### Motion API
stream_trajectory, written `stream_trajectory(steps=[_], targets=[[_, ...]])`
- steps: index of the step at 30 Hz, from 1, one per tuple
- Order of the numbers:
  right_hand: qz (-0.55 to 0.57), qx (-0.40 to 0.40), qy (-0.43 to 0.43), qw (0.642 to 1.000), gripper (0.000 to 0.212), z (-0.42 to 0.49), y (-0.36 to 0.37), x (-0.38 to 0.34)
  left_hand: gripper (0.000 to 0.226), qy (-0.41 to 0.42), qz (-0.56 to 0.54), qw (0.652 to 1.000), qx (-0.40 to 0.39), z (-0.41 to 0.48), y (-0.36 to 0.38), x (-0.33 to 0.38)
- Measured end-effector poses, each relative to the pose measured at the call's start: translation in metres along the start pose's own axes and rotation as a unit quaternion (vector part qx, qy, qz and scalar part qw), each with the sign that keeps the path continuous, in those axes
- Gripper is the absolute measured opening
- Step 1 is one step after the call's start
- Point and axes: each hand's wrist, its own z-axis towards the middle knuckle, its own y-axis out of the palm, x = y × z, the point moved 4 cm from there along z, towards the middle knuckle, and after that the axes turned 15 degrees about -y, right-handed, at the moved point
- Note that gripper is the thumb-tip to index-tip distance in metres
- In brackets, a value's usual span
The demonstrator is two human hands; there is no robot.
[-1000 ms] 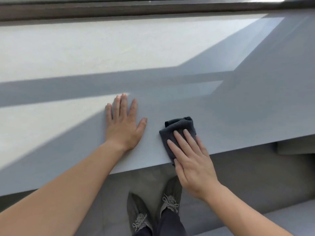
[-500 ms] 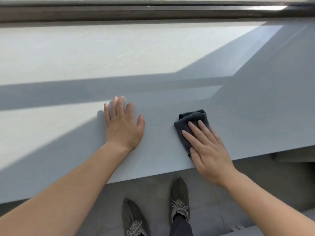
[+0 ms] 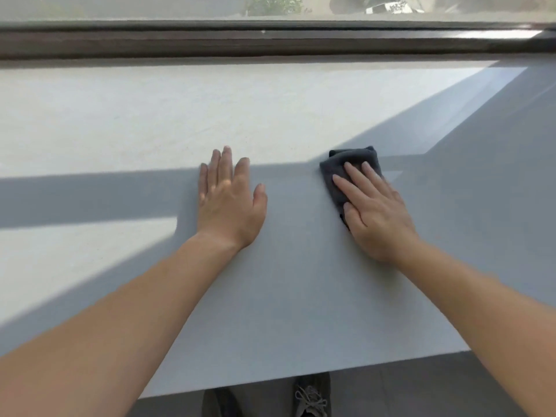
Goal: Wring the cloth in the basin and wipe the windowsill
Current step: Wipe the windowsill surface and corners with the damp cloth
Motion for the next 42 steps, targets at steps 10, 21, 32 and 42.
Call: stream_trajectory(steps=[10,21,32,42], targets=[[-0.024,-0.022,-0.164,0.986,0.057,0.065,0.003,0.008,0.062,-0.029,0.045,0.998,0.017,0.054,0.032,0.022],[-0.020,0.036,-0.138,0.990,0.056,0.165,-0.005,0.023,0.070,-0.028,0.081,0.996,0.034,0.056,0.032,0.021],[-0.005,0.047,-0.066,0.997,0.056,0.241,-0.015,0.025,0.071,-0.032,0.078,0.995,0.043,0.057,0.033,0.024],[0.008,0.051,0.051,0.997,0.056,0.226,-0.044,0.132,0.071,-0.027,0.082,0.995,0.039,0.054,0.035,0.024]])
